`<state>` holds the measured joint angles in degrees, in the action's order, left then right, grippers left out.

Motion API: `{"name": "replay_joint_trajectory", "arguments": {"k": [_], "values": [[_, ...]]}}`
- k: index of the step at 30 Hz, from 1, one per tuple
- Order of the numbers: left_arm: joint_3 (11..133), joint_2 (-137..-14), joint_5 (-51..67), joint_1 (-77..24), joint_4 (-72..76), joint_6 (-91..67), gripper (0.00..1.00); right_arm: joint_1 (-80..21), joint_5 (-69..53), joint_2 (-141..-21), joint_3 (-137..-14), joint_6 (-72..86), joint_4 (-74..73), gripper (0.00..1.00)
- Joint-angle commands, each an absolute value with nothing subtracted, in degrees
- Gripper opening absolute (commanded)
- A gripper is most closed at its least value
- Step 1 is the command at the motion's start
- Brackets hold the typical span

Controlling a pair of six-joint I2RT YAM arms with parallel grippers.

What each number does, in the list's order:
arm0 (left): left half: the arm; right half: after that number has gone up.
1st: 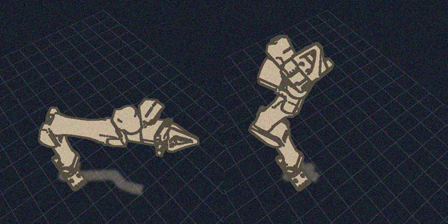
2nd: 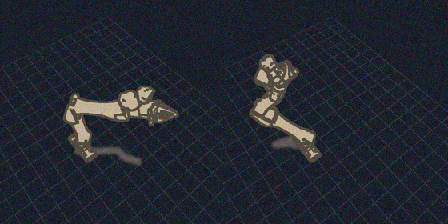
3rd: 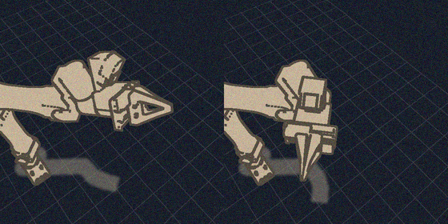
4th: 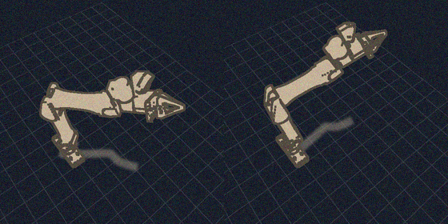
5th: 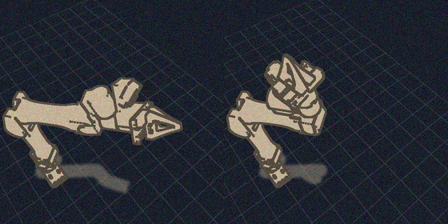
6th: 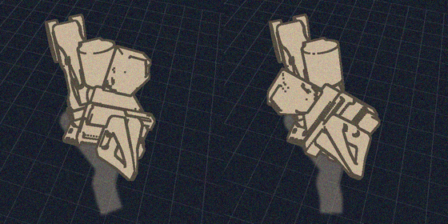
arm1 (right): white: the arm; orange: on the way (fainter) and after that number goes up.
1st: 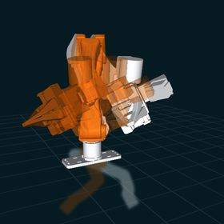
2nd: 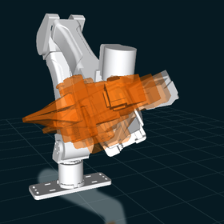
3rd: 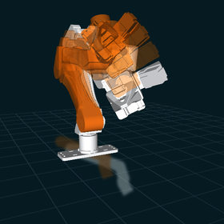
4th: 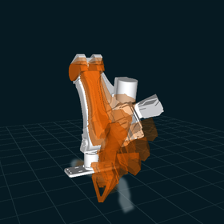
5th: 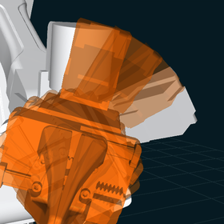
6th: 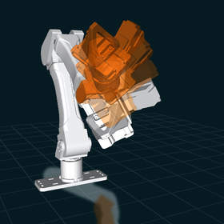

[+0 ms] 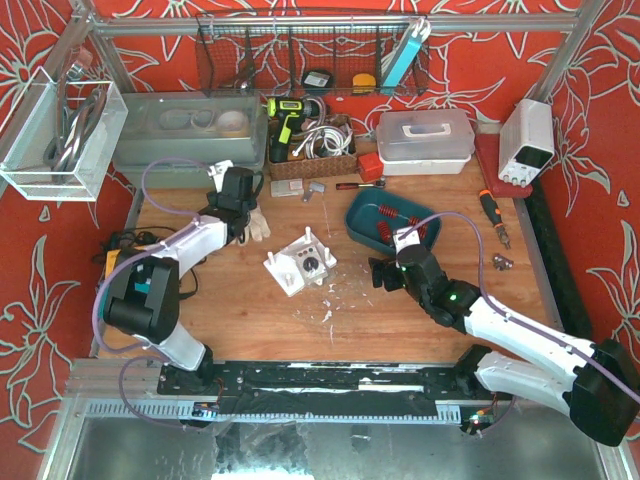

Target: Install the large spring

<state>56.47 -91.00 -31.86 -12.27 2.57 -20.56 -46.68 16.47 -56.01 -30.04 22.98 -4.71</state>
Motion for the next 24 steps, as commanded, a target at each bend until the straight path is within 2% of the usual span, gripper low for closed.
{"name": "replay_joint_trajectory", "arguments": {"k": [1,6,12,16,24], "values": [[55.92,-86.54,-25.89,-12.13,-1.21,-23.02,0.71,-47.11,16.90,-56.41,-31.51,22.75,-5.90,0.99],[55.55,-83.75,-21.58,-13.89,-9.72,-23.88,0.85,-47.10,17.14,-56.85,-31.41,22.77,-5.59,0.99],[52.22,-78.49,-18.37,-20.42,-14.81,-27.99,0.95,-47.16,17.31,-56.72,-31.38,22.77,-5.56,0.99],[49.37,-74.23,-16.29,-24.72,-16.47,-32.74,0.92,-47.20,17.16,-56.06,-31.22,22.93,-5.61,0.98],[47.62,-69.18,-18.36,-33.89,-20.23,-46.22,0.77,-47.19,17.74,-55.37,-30.68,23.03,-5.27,0.98]]}}
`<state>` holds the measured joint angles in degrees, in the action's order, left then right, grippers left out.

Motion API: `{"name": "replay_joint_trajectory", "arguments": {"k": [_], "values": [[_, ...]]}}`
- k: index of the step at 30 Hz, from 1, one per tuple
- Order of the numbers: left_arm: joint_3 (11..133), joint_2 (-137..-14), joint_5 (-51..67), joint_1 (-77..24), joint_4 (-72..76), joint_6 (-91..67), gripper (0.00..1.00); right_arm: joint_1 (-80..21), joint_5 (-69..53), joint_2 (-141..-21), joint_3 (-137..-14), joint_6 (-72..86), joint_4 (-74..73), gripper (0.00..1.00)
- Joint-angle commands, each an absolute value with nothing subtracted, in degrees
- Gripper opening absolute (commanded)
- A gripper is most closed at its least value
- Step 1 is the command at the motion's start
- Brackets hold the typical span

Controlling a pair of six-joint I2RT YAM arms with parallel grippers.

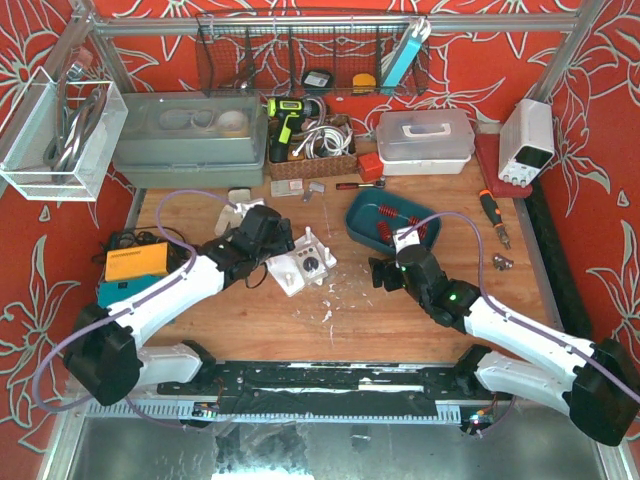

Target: Install the large spring

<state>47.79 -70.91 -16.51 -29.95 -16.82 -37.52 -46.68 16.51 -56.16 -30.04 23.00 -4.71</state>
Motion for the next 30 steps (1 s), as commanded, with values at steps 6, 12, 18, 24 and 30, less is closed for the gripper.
{"name": "replay_joint_trajectory", "arguments": {"k": [6,12,18,24,30], "values": [[51.19,-72.32,-22.32,-41.67,-26.45,-54.93,0.69,-47.23,17.88,-55.55,-30.67,23.03,-5.22,0.98],[54.31,-76.98,-23.55,-47.99,-27.93,-61.61,0.69,-47.26,18.19,-55.45,-30.67,22.94,-5.26,0.98],[60.37,-84.88,-25.73,-49.74,-34.70,-67.43,0.68,-47.35,17.92,-55.14,-30.59,22.69,-5.05,0.98],[63.07,-90.63,-24.94,-49.83,-36.48,-68.47,0.68,-47.31,7.88,-52.70,-28.37,20.32,0.82,0.99],[63.72,-92.91,-24.99,-49.83,-37.11,-69.02,0.70,-47.32,3.67,-48.60,-25.68,20.54,5.01,0.99]]}}
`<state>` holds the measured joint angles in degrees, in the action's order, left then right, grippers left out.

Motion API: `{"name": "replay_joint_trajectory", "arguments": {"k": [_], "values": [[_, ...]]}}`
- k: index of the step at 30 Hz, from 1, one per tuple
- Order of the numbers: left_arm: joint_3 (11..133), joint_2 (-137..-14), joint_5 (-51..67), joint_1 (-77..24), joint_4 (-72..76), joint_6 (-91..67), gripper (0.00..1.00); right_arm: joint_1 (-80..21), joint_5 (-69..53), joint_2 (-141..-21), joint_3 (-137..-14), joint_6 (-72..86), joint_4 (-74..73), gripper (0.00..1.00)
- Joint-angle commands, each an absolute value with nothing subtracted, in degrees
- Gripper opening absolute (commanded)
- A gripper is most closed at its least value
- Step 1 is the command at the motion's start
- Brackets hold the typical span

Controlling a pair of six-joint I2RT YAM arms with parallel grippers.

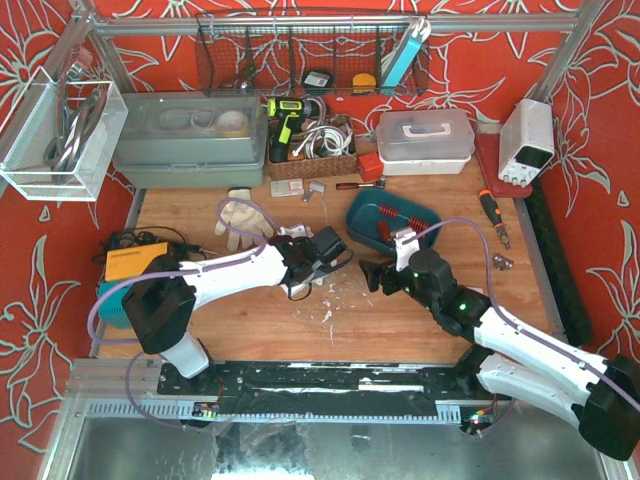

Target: Install the large spring

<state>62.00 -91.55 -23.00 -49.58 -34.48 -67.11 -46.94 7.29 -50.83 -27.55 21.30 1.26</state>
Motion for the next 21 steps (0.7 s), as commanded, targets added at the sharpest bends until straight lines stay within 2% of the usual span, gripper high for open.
{"name": "replay_joint_trajectory", "arguments": {"k": [1,12,21], "values": [[63.84,-93.45,-24.98,-49.83,-37.09,-69.14,0.71,-47.32,3.88,-48.02,-25.36,20.68,5.26,0.99],[67.86,-100.79,-25.01,-49.83,-36.87,-68.47,0.73,-47.35,9.06,-46.18,-24.08,22.22,4.54,0.99],[68.38,-104.04,-26.74,-49.77,-37.23,-68.48,0.69,-47.37,11.72,-44.67,-23.47,22.65,3.91,0.99]]}}
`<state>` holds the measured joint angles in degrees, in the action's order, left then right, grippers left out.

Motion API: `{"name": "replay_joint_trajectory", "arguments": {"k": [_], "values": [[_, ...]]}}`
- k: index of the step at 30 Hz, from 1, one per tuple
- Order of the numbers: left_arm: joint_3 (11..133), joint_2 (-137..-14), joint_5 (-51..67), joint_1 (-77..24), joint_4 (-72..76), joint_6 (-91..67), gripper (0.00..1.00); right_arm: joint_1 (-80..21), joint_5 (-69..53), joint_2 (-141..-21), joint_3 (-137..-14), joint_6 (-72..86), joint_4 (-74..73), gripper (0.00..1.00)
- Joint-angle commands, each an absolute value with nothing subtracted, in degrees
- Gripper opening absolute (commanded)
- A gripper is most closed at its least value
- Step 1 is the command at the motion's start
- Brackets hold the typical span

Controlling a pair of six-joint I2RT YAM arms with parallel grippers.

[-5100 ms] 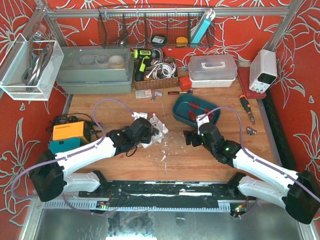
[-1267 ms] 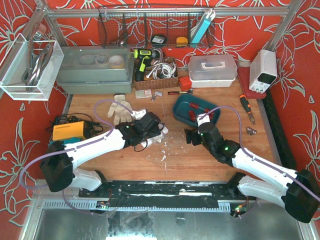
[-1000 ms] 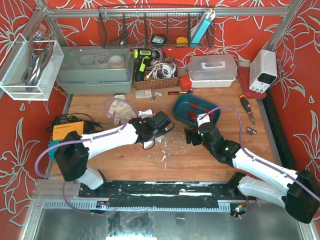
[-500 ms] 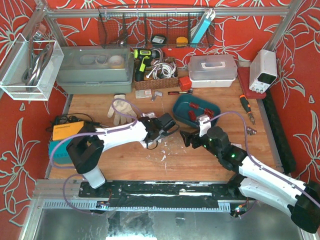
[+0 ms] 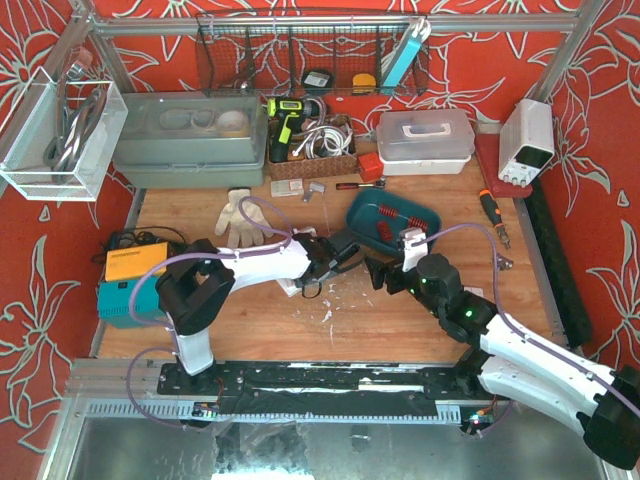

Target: Install the large spring

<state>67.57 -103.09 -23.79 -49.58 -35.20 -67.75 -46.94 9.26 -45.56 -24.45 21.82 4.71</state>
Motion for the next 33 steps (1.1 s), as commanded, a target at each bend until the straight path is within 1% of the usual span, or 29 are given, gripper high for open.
{"name": "replay_joint_trajectory", "arguments": {"k": [1,4,9,14,17,22,26,33], "values": [[68.38,-104.06,-26.78,-49.75,-37.18,-68.51,0.69,-47.32,11.88,-44.57,-23.47,22.67,3.81,0.99],[68.38,-103.41,-27.10,-49.75,-37.52,-68.69,0.64,-47.36,12.30,-44.56,-23.47,22.78,3.78,0.99],[68.14,-100.86,-27.69,-49.75,-37.71,-68.65,0.52,-47.35,12.83,-44.99,-23.46,22.98,3.67,0.99],[68.16,-97.14,-28.84,-49.75,-37.90,-68.18,0.44,-47.33,10.92,-46.53,-23.79,23.03,4.54,0.99],[68.37,-94.33,-30.85,-49.75,-37.63,-67.47,0.42,-47.30,10.44,-47.12,-23.90,23.07,4.87,0.99],[67.50,-89.00,-35.02,-48.97,-31.32,-60.35,0.40,-47.36,10.84,-46.87,-23.67,23.10,4.91,0.99],[66.47,-86.43,-35.89,-43.91,-27.88,-56.75,0.36,-47.31,11.23,-46.87,-23.64,23.12,4.84,0.99],[60.54,-83.86,-36.04,-31.31,-20.17,-56.59,0.34,-47.31,10.70,-47.29,-23.60,23.29,5.28,0.99]]}}
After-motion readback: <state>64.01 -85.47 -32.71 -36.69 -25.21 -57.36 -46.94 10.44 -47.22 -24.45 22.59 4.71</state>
